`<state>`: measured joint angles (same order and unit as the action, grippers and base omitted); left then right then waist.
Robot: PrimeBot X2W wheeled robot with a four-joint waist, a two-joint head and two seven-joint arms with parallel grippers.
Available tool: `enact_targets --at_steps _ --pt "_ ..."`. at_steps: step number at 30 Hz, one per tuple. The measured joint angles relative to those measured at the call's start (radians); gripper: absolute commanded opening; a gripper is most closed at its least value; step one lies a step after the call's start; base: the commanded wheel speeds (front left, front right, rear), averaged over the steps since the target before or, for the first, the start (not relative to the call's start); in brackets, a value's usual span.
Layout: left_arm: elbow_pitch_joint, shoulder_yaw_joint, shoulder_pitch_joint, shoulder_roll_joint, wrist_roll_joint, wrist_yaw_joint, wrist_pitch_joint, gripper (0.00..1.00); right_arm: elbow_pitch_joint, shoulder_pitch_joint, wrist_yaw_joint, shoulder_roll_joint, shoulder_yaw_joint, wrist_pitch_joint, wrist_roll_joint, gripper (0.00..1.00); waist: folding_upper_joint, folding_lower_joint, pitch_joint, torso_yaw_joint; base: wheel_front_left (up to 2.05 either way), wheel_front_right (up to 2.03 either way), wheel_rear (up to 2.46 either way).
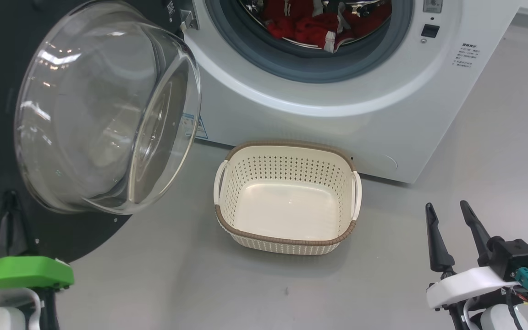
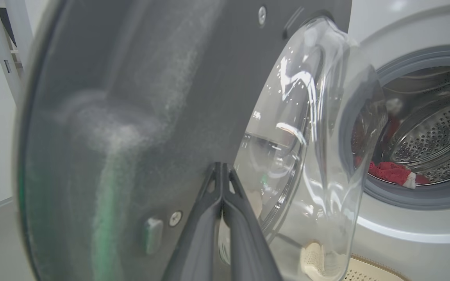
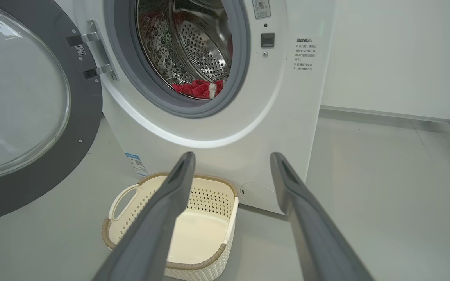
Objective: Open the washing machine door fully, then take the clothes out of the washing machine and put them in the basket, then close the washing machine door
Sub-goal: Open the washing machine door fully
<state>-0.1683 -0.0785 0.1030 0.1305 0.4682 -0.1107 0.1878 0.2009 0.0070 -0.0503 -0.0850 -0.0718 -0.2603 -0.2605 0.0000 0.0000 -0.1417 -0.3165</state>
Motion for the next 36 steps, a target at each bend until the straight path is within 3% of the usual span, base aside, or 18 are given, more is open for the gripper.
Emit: enact_targets --at_steps 25,36 --pt "-0.211 -0.118 0.172 0.072 0.042 -0.003 0.043 0.0 -0.008 -0.061 -0.01 -0.015 0.009 0.0 0.017 1.0 0.0 0.0 -0.083 -0.005 0.0 0.0 0.0" --pt "-0.239 -0.114 0.179 0.06 0.033 -0.003 0.053 0.0 0.003 -0.067 -0.01 -0.012 0.011 0.0 0.017 1.0 0.0 0.0 -0.075 0.0 0.0 0.0 0.0"
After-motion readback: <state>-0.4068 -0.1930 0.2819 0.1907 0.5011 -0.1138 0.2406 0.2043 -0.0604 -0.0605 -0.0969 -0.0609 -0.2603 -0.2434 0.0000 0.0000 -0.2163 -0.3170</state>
